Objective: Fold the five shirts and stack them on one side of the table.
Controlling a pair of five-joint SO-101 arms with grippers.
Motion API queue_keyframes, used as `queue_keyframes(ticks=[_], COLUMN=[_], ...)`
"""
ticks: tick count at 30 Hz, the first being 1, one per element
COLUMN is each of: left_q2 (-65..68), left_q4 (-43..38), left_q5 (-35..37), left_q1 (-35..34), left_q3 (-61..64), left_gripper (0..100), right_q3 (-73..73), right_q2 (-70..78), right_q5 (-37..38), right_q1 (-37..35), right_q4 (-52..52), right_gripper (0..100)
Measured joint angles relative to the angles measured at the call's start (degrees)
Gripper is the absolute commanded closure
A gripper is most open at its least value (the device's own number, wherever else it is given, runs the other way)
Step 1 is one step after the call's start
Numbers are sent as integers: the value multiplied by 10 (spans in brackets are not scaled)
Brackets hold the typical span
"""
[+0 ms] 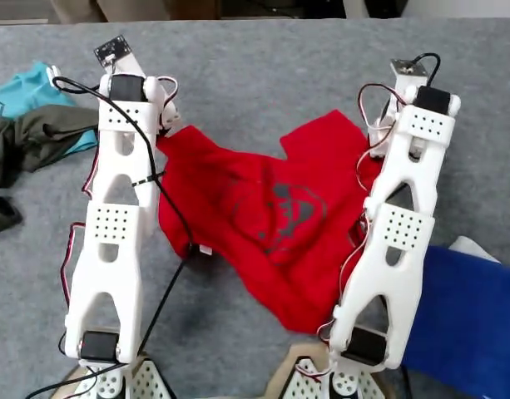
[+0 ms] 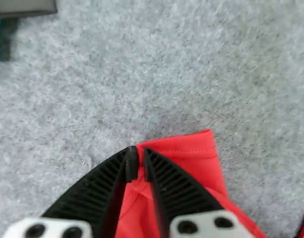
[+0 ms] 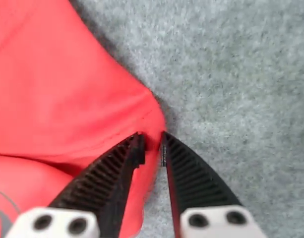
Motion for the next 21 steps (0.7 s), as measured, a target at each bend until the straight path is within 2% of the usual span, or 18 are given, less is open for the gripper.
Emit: queue_keyframes(ticks=[11, 13, 16, 21], left_q2=[1, 1, 1, 3], left_q4=[0, 0, 0, 0], left_q5=[0, 0, 0, 0], left_q1=[0, 0, 0, 0], left_q3=[6, 7, 7, 9], left_gripper=[822, 863, 981, 981], right_q3=[0, 0, 0, 0], right_q2=[0, -3, -18, -78], right_q5=[0, 0, 0, 0], right_q1=[-2, -6, -10, -21], right_q4=[2, 2, 2, 5], right_gripper=[917, 916, 916, 916])
